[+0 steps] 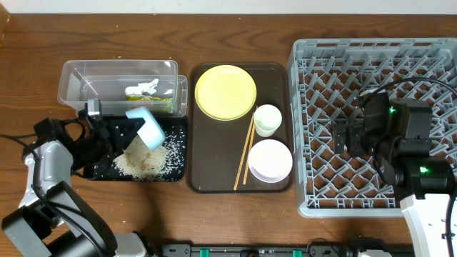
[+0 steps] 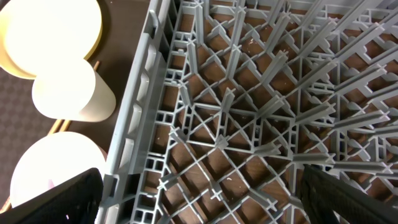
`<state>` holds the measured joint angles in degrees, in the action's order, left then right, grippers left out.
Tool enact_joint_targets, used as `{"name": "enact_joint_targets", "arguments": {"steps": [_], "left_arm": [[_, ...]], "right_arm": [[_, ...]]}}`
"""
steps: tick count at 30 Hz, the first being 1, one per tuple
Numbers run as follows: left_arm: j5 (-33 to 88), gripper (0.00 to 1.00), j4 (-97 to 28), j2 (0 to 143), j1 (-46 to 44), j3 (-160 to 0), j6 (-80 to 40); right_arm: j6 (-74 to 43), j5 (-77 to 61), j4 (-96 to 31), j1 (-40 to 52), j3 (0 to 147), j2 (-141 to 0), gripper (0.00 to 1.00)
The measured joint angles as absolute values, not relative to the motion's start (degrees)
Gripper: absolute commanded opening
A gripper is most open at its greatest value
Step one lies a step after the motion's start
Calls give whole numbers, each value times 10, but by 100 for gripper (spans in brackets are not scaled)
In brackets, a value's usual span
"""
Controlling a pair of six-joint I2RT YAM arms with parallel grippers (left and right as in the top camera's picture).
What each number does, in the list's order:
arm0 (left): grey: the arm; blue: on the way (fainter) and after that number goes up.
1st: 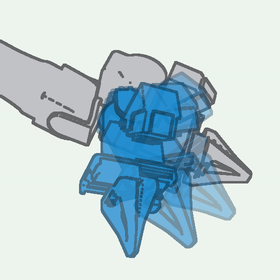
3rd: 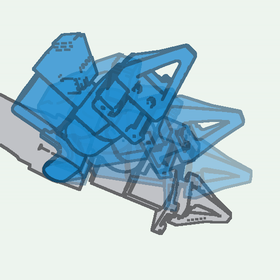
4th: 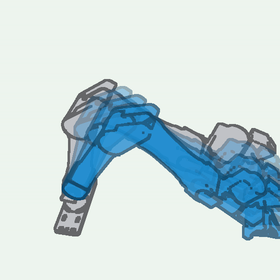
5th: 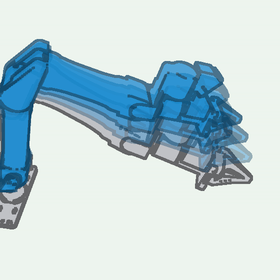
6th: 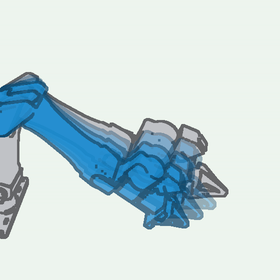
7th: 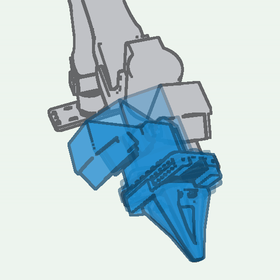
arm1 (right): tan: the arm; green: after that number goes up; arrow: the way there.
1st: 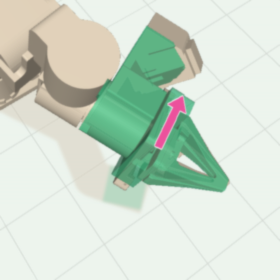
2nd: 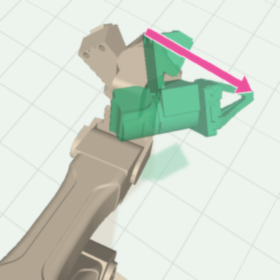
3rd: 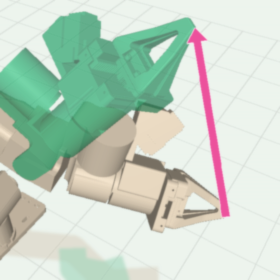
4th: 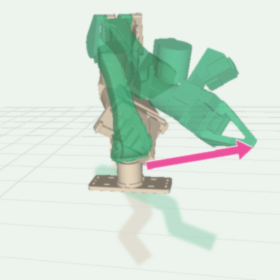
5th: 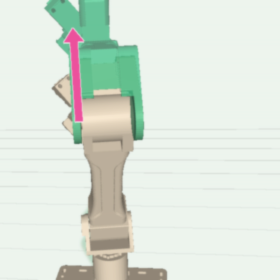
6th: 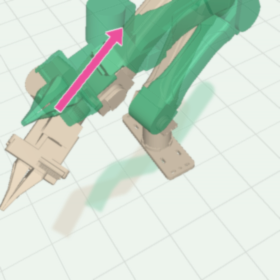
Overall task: Sort waste into correct bins and load items into the dishwasher rack
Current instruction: 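Tip the blue bowl over the black tray to pour out the rice, then set the emptied blue bowl back on the brown tray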
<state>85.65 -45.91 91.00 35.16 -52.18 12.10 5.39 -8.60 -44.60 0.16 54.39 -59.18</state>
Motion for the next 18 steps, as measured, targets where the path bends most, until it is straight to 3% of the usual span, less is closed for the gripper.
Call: {"name": "enact_joint_targets", "arguments": {"steps": [12,18], "left_arm": [[871,6,-460,910,345,-522,94],[813,6,-460,875,256,-522,91]], "right_arm": [[54,-86,-446,2,544,-592,99],[54,-86,-444,2,544,-592,99]]}}
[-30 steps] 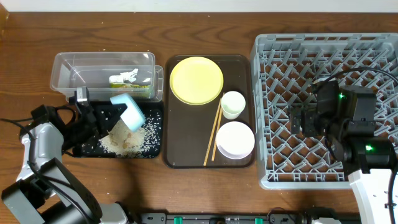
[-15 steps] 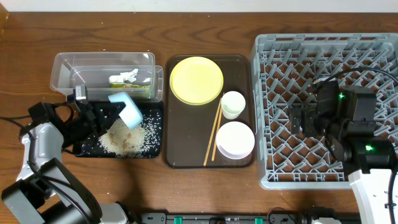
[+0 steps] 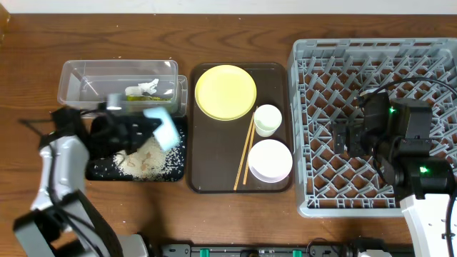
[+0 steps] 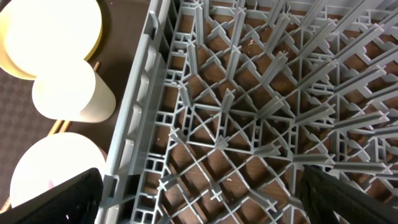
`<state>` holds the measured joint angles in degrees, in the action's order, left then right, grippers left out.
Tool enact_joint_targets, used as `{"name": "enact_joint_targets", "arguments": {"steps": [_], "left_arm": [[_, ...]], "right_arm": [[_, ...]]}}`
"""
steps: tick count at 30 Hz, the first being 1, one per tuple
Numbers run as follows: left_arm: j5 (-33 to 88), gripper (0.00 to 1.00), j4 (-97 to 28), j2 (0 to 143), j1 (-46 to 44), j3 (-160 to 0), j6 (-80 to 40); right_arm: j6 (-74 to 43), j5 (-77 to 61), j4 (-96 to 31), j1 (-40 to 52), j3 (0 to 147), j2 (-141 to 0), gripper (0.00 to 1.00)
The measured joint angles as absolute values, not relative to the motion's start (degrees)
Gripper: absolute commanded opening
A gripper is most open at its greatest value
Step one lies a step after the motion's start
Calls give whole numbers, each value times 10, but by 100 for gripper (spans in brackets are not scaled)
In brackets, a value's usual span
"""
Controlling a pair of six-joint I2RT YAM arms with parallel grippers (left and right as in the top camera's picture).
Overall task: Sort waste into correct bins and load items into the dishwasher rack
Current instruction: 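Set the emptied blue bowl back on the brown tray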
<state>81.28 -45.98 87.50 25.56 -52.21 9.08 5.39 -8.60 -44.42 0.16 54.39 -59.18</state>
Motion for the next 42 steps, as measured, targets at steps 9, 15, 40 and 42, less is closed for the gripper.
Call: {"name": "enact_joint_targets", "arguments": {"steps": [9,15,40,42], "left_arm": [[536,6,-368,782,-30,-533,23],[340,6,-340,798,-197,-534,-21],[177,67,-247,824,-297,-545,-62],[177,68,-196,810,-297,-554,-67]], "right_arm": [[54,-86,-444,2,544,-592,99],[54,-86,-444,2,544,-592,99],[54,-86,-443,2,544,-592,99],[54,-86,-443,2,544,-592,99]]}}
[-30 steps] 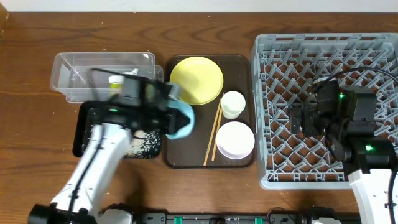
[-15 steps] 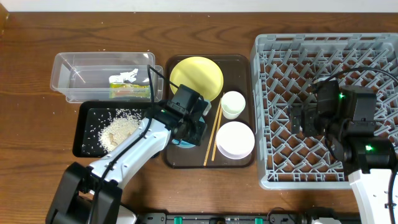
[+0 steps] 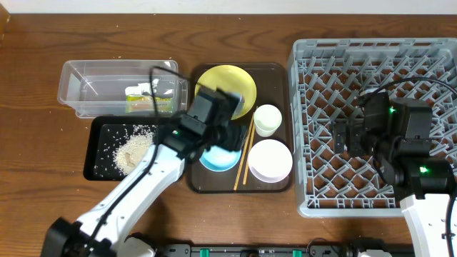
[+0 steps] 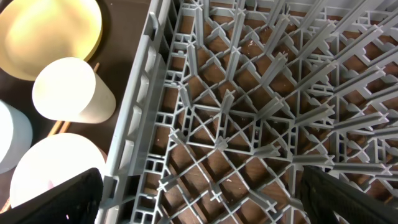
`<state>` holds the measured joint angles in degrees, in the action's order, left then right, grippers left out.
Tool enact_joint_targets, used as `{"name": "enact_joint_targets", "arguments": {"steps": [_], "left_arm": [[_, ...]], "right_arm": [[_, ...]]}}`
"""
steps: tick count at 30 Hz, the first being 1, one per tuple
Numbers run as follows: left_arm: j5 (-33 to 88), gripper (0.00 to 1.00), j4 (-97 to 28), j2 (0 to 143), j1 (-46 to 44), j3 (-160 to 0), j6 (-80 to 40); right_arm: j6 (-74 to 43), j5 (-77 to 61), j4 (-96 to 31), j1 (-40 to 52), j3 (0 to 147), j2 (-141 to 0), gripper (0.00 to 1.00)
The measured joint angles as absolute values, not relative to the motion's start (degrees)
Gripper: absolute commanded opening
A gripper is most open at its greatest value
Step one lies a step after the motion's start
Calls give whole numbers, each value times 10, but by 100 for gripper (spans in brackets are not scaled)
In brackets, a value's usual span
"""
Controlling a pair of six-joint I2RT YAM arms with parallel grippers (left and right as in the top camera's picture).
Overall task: Sort waste into correct bins and load items into the dishwasher rack
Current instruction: 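Set the emptied blue bowl back on the brown tray, then grasp the white cup with the left gripper and lift it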
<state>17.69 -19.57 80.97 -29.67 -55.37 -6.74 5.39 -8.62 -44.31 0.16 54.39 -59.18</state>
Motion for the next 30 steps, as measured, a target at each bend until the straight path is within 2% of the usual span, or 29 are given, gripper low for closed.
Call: {"name": "enact_joint_targets", "arguments": {"steps": [6,10,19,22,25,27,30], "left_arm": [[176,68,-63,830,-297,-562,-109],[176,63,-25,887,-297,-562,-133],[176,39,-7,1006,-297,-562,-197],[176,22,-7,1016,-297,-562,-208],[176,10,-6,1017,-297,-562,-213],[176,6,-6,1017,-297,-562,-213],[176,6,-6,1017,-296,-562,-212]], "right_arm": [[54,-86,-444,2,544,-592,99],[54,-86,-444,2,544,-592,99],[54,-86,-444,2,544,-592,99],[54,-86,-444,2,544,-592,99],[54,-86,-443,2,544,-592,99],[54,-86,-444,2,544,-592,99],[54,-86,-444,2,544,-592,99]]}}
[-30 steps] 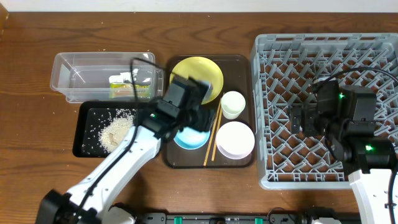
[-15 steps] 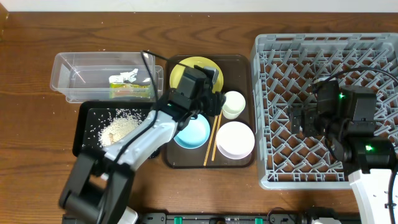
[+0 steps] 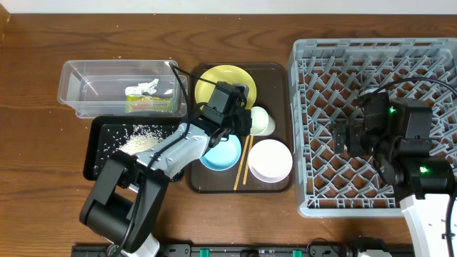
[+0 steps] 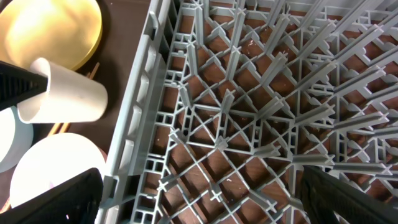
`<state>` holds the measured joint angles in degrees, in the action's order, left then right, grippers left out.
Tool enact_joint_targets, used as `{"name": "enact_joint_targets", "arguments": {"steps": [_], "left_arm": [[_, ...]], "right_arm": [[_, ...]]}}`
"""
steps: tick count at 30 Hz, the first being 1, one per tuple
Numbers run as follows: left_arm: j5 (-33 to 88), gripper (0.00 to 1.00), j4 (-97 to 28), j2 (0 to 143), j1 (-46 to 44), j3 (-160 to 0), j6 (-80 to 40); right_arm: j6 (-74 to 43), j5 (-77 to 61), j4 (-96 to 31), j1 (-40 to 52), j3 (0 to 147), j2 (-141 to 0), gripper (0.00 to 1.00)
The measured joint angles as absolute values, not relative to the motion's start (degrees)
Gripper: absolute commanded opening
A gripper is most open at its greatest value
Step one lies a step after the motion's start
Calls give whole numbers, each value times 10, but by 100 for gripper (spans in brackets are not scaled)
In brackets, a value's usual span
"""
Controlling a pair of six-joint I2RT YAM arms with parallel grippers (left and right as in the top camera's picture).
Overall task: Sort waste into correct bins and load items into the dishwasher rack
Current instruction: 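Grasp the white cup with the left gripper and lift it, then hand the white cup from the left gripper to the right gripper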
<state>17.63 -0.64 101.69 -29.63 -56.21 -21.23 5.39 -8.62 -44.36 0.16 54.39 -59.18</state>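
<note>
In the overhead view my left gripper (image 3: 241, 120) reaches over the brown tray (image 3: 275, 71) and is shut on the rim of the white cup (image 3: 263, 121). The cup (image 4: 68, 99) lies tipped on its side, mouth toward the gripper, in the right wrist view too. A light blue bowl (image 3: 221, 152) sits on the tray just below the left arm. Beside it are the white bowl (image 3: 270, 160), the yellow plate (image 3: 221, 82) and wooden chopsticks (image 3: 243, 163). My right gripper (image 3: 345, 135) hovers open and empty over the grey dishwasher rack (image 3: 378, 53), its fingers spread wide (image 4: 199, 186).
A clear plastic bin (image 3: 118, 96) holding wrappers stands at the back left. In front of it lies a black tray (image 3: 103, 168) scattered with rice. The rack's grey wall (image 4: 134, 124) separates the right gripper from the brown tray.
My left gripper has left the blue bowl on the brown tray and moved right onto the white cup, which is now tipped on its side. The right arm has not moved.
My left gripper held the blue bowl tilted over the black tray, with rice beneath it. Then it was lifted a little to the right. Later the bowl was set on the brown tray. Now the gripper holds the white cup; the right gripper stayed over the rack throughout.
</note>
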Motion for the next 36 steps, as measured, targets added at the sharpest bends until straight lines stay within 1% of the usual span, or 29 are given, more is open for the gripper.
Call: {"name": "enact_joint_targets", "arguments": {"steps": [5,9,12,15,17,21,24,26,31,36], "left_arm": [[200,6,-6,1005,-274,-562,-235],[265,6,9,964,-210,-562,-286],[355,6,70,943,-151,-563,-334],[473,5,140,943,-106,-564,-383],[542,6,163,943,-96,-564,-403],[672,6,175,943,-102,-564,-428],[738,6,176,944,-112,-564,-440],[770,6,176,944,-119,-564,-448],[806,6,177,944,-134,-564,-457],[817,6,178,944,-147,-564,-472]], "right_arm": [[54,-86,-443,2,544,-592,99],[53,-86,-421,2,544,-592,99],[44,-99,-387,2,544,-592,99],[52,-176,-365,1,545,-599,99],[68,-253,-363,1,546,-612,99],[124,-426,-365,18,546,-663,99],[158,-509,-354,40,546,-704,99],[168,-536,-337,53,546,-720,99],[185,-622,-261,72,546,-754,99],[175,-669,-171,87,547,-756,99]]}}
